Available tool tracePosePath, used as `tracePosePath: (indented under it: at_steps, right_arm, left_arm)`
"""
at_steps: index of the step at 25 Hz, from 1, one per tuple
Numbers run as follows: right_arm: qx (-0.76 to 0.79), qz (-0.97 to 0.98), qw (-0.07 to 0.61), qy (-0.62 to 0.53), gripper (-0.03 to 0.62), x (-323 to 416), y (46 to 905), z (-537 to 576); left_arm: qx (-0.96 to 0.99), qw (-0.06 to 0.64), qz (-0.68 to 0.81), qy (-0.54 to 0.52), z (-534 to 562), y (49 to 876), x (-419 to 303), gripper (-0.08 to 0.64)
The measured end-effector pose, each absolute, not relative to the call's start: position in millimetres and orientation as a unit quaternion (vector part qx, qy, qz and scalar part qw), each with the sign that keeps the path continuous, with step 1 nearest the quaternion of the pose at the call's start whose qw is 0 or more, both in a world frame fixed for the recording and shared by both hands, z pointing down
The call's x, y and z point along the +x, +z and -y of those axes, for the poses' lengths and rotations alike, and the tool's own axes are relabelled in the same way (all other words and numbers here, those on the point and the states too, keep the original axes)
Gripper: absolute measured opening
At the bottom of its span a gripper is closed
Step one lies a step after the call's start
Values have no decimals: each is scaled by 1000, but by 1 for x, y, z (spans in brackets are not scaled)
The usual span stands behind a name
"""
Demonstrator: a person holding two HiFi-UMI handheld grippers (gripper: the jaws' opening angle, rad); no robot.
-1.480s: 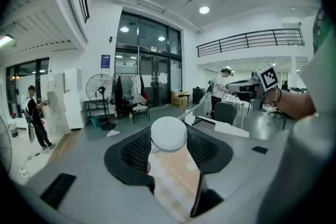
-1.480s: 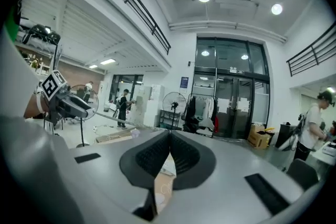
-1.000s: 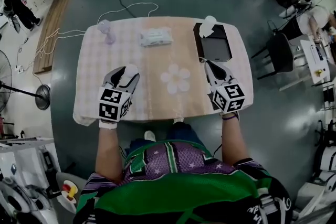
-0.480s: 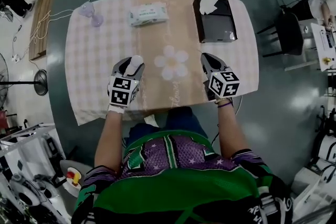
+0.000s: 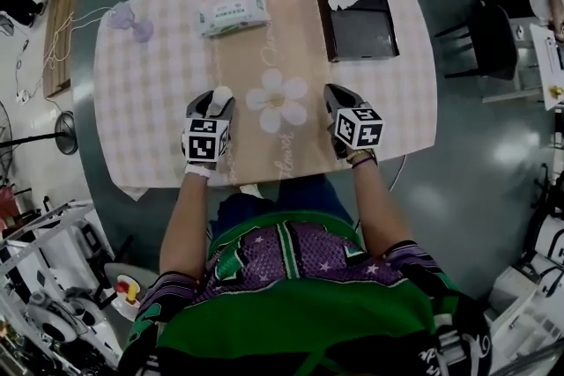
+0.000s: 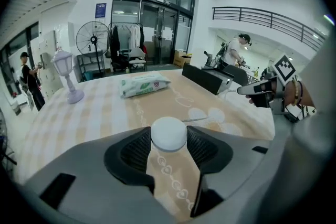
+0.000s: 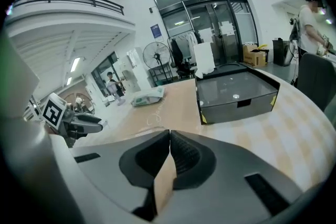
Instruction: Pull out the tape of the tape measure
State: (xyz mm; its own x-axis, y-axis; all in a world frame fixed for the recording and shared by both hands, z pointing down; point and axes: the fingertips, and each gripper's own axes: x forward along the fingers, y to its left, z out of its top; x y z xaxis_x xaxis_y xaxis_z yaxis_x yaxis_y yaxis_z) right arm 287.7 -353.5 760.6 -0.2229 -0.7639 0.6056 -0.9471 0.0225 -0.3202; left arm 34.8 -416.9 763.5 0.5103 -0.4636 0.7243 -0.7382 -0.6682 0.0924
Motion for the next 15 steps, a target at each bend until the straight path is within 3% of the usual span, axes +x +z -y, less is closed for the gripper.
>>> tracePosePath:
  at_steps: [15]
  right_arm:
    - [572, 703, 213, 366, 12, 286, 820, 349]
  left_arm:
    - [797, 241, 362, 419, 406, 827, 32, 236]
